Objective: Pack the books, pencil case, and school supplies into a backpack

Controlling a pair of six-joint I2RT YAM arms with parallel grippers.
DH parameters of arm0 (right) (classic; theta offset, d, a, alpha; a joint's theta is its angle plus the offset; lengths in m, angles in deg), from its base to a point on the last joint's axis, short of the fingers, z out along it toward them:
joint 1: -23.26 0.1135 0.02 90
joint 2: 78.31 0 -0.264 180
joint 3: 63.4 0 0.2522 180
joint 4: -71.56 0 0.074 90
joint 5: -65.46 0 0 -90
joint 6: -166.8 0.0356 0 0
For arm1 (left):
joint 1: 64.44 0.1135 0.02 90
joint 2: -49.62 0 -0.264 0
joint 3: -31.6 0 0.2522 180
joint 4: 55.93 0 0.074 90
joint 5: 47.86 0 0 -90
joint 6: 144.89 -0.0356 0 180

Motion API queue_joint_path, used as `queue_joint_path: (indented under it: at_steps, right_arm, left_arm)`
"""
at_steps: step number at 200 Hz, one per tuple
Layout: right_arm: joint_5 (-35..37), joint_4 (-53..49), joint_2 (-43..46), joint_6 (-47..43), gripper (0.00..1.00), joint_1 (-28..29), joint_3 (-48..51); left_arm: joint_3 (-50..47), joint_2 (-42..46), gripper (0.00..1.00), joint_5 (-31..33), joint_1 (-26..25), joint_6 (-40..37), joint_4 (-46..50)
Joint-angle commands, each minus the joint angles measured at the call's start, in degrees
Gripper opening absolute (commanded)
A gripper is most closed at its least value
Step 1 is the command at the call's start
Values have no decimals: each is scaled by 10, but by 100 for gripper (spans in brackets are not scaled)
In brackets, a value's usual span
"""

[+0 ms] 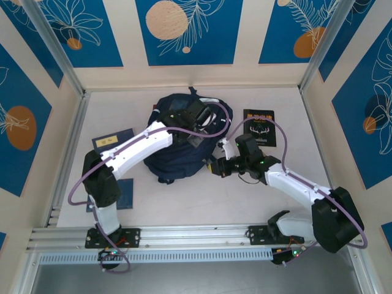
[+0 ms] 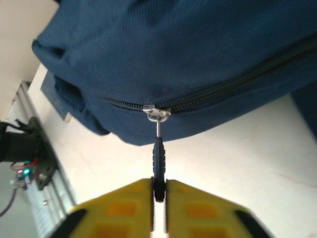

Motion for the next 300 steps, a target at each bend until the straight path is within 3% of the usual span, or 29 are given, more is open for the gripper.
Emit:
queue_joint_path:
  at_steps: [1, 11, 60, 114, 178, 240, 287, 300]
  right_arm:
    - [40, 6, 20, 8, 37, -18, 1]
    - [38, 8, 13, 5, 45, -24, -6]
    - [15, 11, -47, -26, 54, -17, -46]
    - [13, 54, -81, -41, 55, 3, -49]
    - [-27, 71, -143, -46, 38, 11, -78]
    - [19, 36, -95, -43, 0, 8, -62]
    - [82, -13, -47, -21, 0, -25, -44]
    - [88, -30, -43, -16, 0, -42, -52]
  left_arm:
    - [28, 27, 0, -16, 7, 1, -46]
    - [26, 31, 0, -23, 7, 0, -47]
    - [31, 42, 0, -31, 6, 0, -45]
    - [44, 39, 0, -25, 8, 3, -43]
    - [59, 26, 0, -38, 10, 22, -47]
    - [62, 16, 0, -40, 12, 24, -49]
    - [62, 13, 0, -62, 19, 34, -43]
    - [60, 17, 25, -89, 24, 39, -39]
